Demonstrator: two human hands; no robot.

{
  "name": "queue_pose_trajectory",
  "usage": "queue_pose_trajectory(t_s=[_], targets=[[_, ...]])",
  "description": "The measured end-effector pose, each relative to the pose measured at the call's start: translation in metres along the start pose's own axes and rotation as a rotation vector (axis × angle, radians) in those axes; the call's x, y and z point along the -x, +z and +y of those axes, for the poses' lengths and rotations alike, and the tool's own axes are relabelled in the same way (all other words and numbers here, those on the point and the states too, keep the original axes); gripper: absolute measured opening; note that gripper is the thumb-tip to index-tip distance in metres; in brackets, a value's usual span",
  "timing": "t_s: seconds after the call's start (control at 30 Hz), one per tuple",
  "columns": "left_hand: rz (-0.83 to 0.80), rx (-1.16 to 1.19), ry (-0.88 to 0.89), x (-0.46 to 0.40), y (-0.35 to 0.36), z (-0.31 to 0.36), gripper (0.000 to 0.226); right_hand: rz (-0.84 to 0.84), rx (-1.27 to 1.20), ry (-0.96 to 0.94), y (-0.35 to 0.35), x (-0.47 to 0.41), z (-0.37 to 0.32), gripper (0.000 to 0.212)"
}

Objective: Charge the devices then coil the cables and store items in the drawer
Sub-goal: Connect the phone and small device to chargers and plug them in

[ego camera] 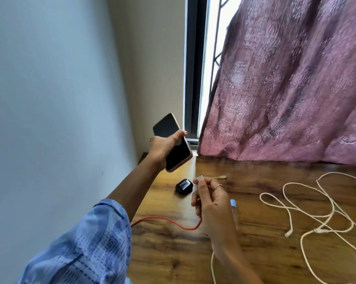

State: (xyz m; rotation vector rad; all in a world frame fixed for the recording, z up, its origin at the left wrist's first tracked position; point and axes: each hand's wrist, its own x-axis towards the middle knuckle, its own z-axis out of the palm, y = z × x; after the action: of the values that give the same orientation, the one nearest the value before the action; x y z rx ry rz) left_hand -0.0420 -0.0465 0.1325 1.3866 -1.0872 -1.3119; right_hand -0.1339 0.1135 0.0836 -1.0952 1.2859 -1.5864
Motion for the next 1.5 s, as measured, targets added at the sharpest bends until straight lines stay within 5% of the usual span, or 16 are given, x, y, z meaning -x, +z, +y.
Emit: queue_pose_trajectory(t_s=[0.3, 0.7, 1.0, 1.3, 1.5], targets=[[-0.127, 0.206, -0.109, 0.04, 0.021, 0.017, 0.054, 0.126, 0.271, -0.348, 0.013, -0.01, -0.011, 0.023], [-0.178, 0.199, -0.154, 0.045, 0.027, 0.014, 0.051, 0.15, 0.344, -0.326, 0.004, -0.012, -0.008, 0.018], [-0.084, 0.083, -0.026, 0.043, 0.027, 0.001, 0.043, 0.082, 0.434, -0.23, 0.002, -0.012, -0.005, 0.025], [-0.001, -0.115, 0.116, 0.04, 0.026, -0.021, 0.057, 0.073, 0.48, -0.164, 0.006, -0.007, 0.005, 0.031], [0.065, -0.199, 0.052, 0.038, 0.018, -0.044, 0.066, 0.034, 0.455, -0.114, 0.014, -0.002, 0.019, 0.033]])
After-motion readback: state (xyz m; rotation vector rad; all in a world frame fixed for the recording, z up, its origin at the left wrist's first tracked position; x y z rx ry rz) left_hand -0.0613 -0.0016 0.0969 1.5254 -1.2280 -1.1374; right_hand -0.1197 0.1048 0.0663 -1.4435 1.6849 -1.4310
